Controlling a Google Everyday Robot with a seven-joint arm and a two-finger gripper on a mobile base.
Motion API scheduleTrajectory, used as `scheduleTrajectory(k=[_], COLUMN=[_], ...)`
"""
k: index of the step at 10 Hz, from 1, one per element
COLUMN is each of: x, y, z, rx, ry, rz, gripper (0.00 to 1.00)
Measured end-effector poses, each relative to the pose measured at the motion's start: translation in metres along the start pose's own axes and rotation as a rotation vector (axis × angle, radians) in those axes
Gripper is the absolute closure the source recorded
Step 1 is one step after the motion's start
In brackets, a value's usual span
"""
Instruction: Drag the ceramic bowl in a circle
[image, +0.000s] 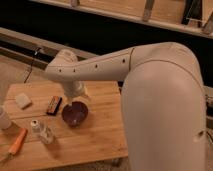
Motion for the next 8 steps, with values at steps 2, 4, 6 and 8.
scheduleTrajectory(k=[2,4,6,8], x=[-0.002,-0.008,-0.015,-0.019], y=[-0.001,-0.001,-0.002,-0.007], z=[0.008,0.013,0.016,0.021], rx=[0.015,0.021,0.006,-0.014], ry=[0.012,0.016,0.014,0.016], rz=[-0.002,-0.002,0.007,0.03], gripper=[0.35,0.35,0.35,0.35])
